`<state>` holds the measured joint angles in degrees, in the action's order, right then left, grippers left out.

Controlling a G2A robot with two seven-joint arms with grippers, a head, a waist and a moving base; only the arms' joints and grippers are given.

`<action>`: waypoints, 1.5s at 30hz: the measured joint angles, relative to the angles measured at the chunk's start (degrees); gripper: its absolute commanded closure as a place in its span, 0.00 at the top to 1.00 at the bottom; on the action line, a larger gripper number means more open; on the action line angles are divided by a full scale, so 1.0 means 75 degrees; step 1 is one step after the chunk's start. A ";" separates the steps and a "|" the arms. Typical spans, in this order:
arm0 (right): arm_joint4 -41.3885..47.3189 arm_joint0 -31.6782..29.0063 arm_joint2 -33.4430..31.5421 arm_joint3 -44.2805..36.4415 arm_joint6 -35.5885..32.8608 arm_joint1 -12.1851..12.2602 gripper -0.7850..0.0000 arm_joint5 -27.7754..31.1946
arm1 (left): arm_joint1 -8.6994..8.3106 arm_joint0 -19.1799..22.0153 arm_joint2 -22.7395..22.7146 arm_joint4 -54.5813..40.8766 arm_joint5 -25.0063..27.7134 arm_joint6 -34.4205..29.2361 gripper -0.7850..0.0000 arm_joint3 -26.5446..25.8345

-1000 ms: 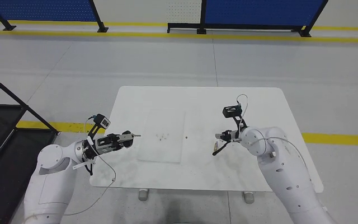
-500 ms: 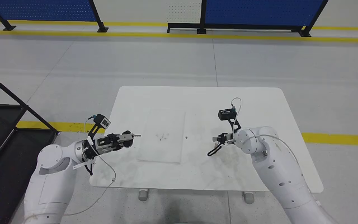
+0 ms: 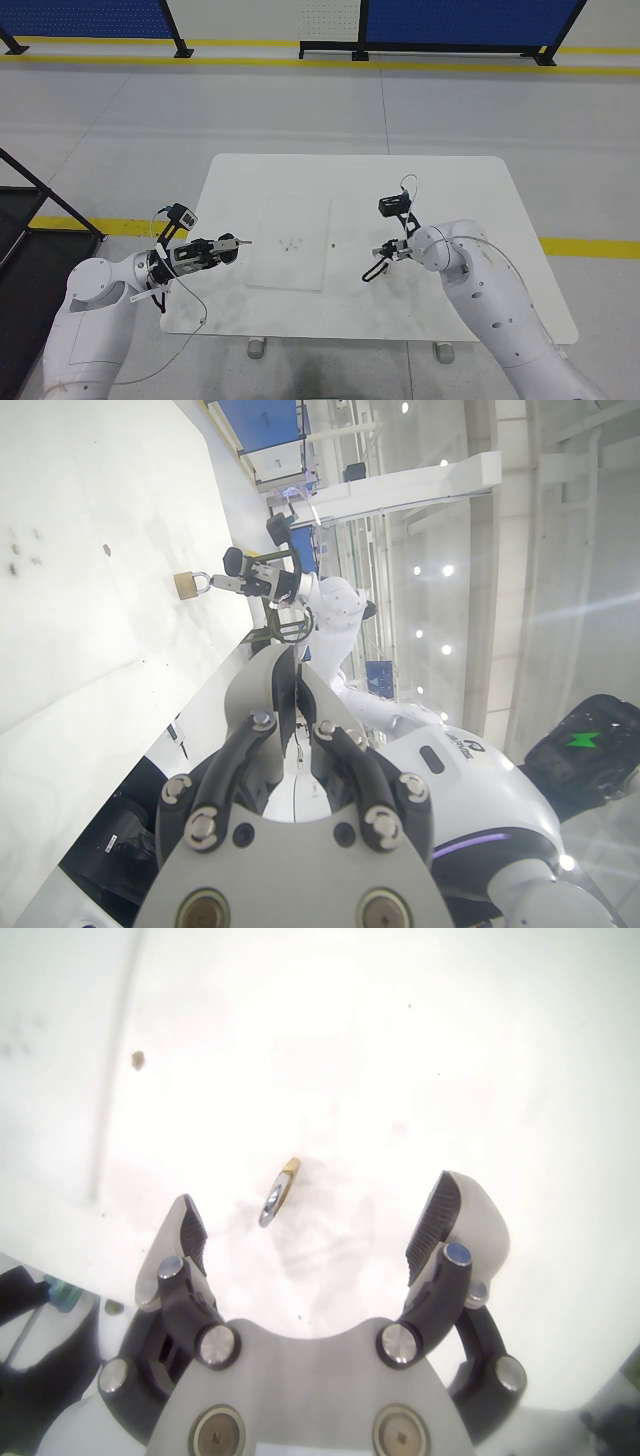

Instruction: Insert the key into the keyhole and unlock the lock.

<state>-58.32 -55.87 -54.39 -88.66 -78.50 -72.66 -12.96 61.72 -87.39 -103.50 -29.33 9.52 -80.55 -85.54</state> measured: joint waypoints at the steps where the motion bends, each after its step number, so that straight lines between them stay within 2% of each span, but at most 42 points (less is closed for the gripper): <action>1: 0.0104 0.0092 0.0069 0.0044 -0.0167 -0.0031 1.00 -0.0047 | 0.0000 0.0000 0.0000 0.0000 0.0000 0.0000 0.00 0.0000; 6: 0.0472 0.0576 0.0405 0.0580 -0.1069 -0.0194 1.00 -0.0583 | 0.0000 0.0000 0.0000 0.0000 0.0000 0.0000 0.00 0.0000; 20: 0.0700 0.1226 0.1069 0.2053 -0.0992 -0.0610 1.00 -0.0719 | 0.0000 0.0000 0.0000 0.0000 0.0000 0.0000 0.00 0.0000; 21: 0.0701 0.1248 0.1103 0.2083 -0.0992 -0.0634 0.90 -0.0719 | 0.0000 0.0000 0.0000 0.0000 0.0000 0.0000 0.00 0.0000; 22: 0.0699 0.1261 0.1120 0.2109 -0.0991 -0.0649 0.73 -0.0720 | 0.0000 0.0000 0.0000 0.0000 0.0000 0.0000 0.00 0.0000; 23: 0.0699 0.1271 0.1128 0.2135 -0.0983 -0.0662 0.62 -0.0727 | 0.0000 0.0000 0.0000 0.0000 0.0000 0.0000 0.00 0.0000; 26: 0.0706 0.1277 0.1144 0.2209 -0.0962 -0.0699 0.50 -0.0749 | 0.0000 0.0000 0.0000 0.0000 0.0000 0.0000 0.00 0.0000; 30: 0.0698 0.1278 0.1162 0.2275 -0.0966 -0.0741 0.45 -0.0744 | 0.0000 0.0000 0.0000 0.0000 0.0000 0.0000 0.00 0.0000; 45: 0.0733 0.1277 0.1073 0.2577 -0.0793 -0.0864 0.38 -0.0915 | 0.0000 0.0000 0.0000 0.0000 0.0000 0.0000 0.00 0.0000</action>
<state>-52.82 -46.29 -46.34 -69.33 -84.45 -79.14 -19.82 61.72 -87.39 -103.50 -29.33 9.52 -80.55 -85.54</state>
